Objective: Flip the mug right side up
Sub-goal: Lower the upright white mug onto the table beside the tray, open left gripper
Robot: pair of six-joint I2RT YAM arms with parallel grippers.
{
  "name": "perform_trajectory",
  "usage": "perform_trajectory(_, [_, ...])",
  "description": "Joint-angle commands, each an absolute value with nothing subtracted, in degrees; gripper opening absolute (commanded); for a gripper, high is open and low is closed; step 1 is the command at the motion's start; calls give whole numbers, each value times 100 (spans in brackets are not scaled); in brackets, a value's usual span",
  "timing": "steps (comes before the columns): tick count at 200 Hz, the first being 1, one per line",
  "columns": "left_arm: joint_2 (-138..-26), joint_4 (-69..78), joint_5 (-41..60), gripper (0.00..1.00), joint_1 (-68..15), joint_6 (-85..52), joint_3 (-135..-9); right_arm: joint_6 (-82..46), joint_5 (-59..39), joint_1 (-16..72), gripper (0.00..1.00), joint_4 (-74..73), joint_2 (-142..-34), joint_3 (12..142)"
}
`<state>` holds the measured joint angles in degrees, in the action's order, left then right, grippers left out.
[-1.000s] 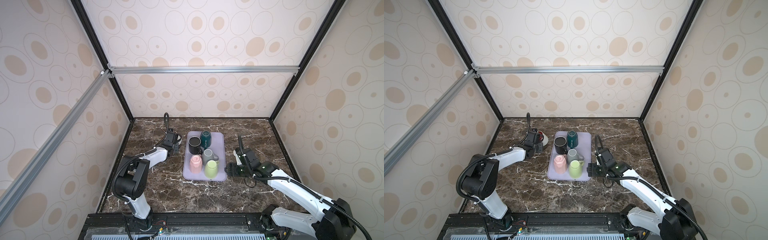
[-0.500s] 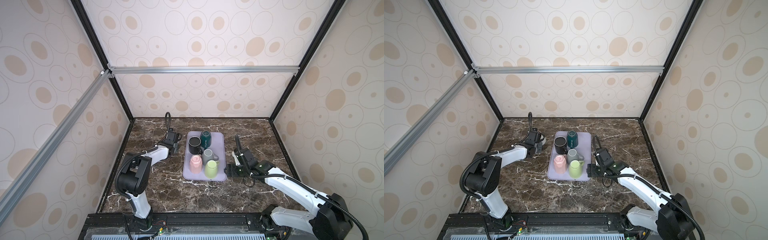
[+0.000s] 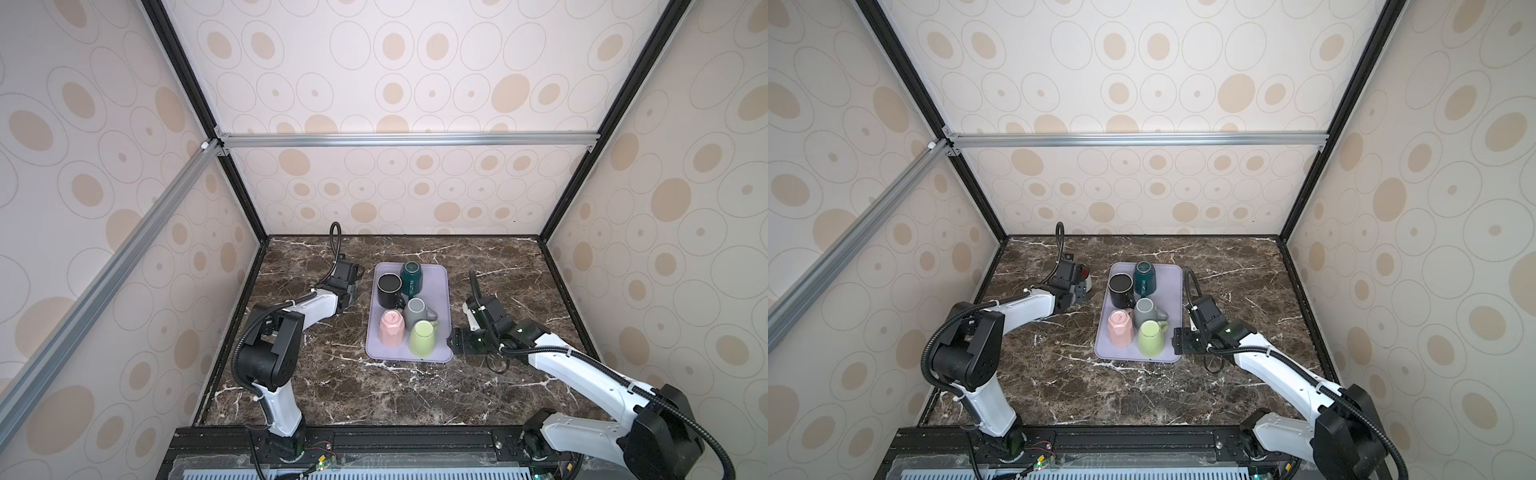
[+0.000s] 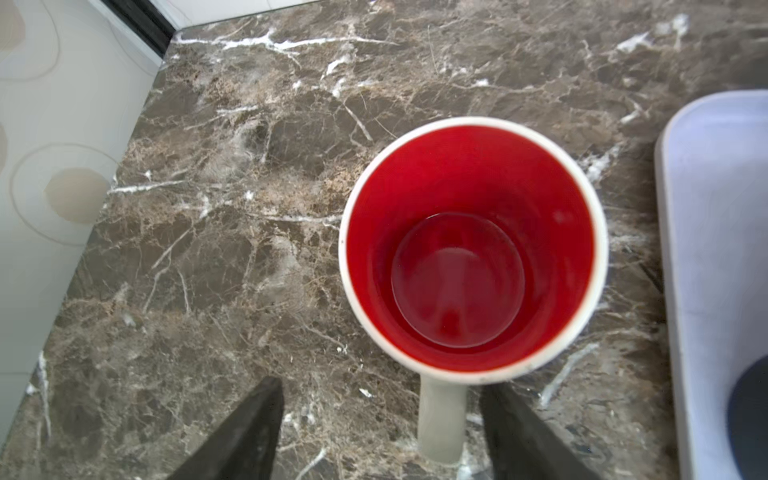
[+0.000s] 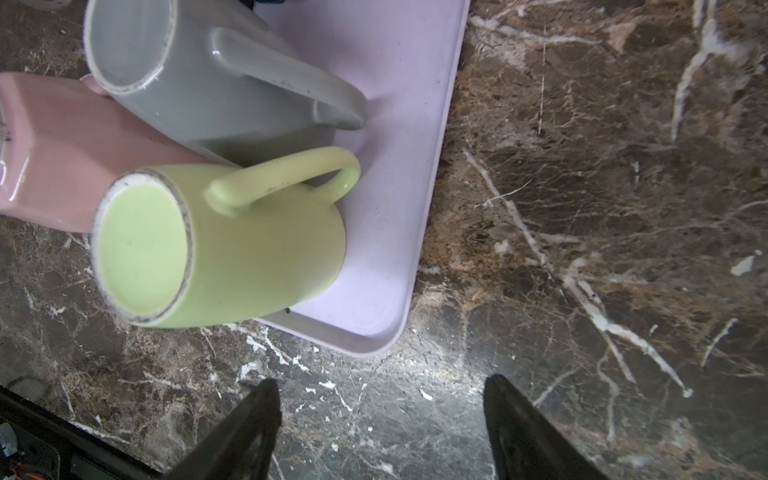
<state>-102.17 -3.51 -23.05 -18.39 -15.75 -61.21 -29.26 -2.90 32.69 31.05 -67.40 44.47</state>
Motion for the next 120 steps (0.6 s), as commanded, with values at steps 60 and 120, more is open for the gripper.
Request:
perform_trajectory(60, [-8930,-271,-2161,98,-1893,-1760,-5757,-2855,-294,3295,80,3374,-6693,4680])
perform_trajectory(120, [-7522,136,-1190,98,-2170,-2086,-4745,-2899,-154,3286,80,3108,-7019,5206])
